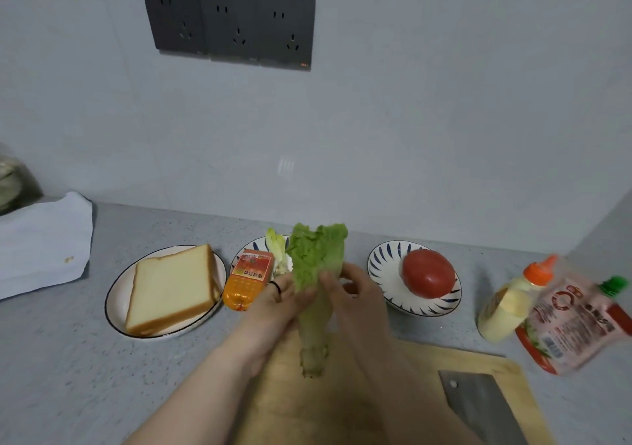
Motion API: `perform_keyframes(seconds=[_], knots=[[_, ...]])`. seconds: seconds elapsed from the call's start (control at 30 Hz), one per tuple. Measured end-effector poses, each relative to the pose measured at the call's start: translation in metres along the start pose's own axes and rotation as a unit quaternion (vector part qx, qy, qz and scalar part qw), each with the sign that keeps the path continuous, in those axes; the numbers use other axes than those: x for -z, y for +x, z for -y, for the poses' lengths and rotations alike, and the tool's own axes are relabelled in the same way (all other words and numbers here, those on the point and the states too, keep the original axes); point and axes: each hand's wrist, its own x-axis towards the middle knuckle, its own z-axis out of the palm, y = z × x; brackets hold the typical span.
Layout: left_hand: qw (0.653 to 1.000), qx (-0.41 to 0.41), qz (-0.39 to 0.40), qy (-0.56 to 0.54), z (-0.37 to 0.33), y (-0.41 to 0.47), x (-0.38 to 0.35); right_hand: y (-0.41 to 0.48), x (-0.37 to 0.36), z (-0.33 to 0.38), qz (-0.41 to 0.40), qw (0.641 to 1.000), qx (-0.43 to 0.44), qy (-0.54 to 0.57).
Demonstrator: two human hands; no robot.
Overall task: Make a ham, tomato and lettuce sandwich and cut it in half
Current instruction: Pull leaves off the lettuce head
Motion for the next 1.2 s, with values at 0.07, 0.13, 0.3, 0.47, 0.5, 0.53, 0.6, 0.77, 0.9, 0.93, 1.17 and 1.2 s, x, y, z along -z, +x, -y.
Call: perform_keyframes(seconds=[0.07,0.13,0.3,0.47,0.5,0.53,0.6,0.77,0.9,0.93,1.17,1.2], knots=[[1.0,0.002,0.022,0.001,0.003,-0.008,-0.007,-0.007,0.003,0.003,-0.012,1.0,0.003,0.003],[1.0,0.008,0.02,-0.004,0.006,-0.013,-0.012,-0.015,0.005,0.002,-0.03,1.0,0.005,0.001],[0.997,0.018,-0.002,-0.07,0.011,-0.019,-0.025,-0.024,0.007,0.0,-0.094,0.995,0.032,-0.03],[0.992,-0.002,0.019,-0.123,0.015,-0.015,-0.032,-0.023,0.005,0.006,-0.134,0.99,0.025,0.021],[0.991,-0.002,0.02,-0.129,0.015,-0.013,-0.033,-0.021,0.005,0.007,-0.135,0.989,0.009,0.057],[0.991,0.001,0.019,-0.132,0.014,-0.011,-0.034,-0.019,0.005,0.008,-0.133,0.987,-0.008,0.087],[0.991,0.003,0.023,-0.132,0.012,-0.007,-0.036,-0.013,0.005,0.01,-0.13,0.983,-0.037,0.124],[0.996,0.013,-0.046,-0.08,0.017,0.009,-0.033,-0.001,0.003,0.008,-0.138,0.974,-0.061,0.171],[0.992,0.003,-0.124,-0.022,0.017,0.014,-0.038,0.003,0.004,0.003,-0.15,0.97,-0.054,0.181],[0.991,-0.008,-0.134,-0.008,0.016,0.014,-0.041,0.004,0.004,0.002,-0.15,0.97,-0.057,0.181],[0.995,0.001,-0.092,0.038,0.015,0.011,-0.044,0.005,0.008,0.001,-0.113,0.981,-0.038,0.155],[0.996,-0.001,-0.086,0.034,0.015,0.01,-0.044,0.005,0.01,0.002,-0.12,0.984,-0.025,0.132]])
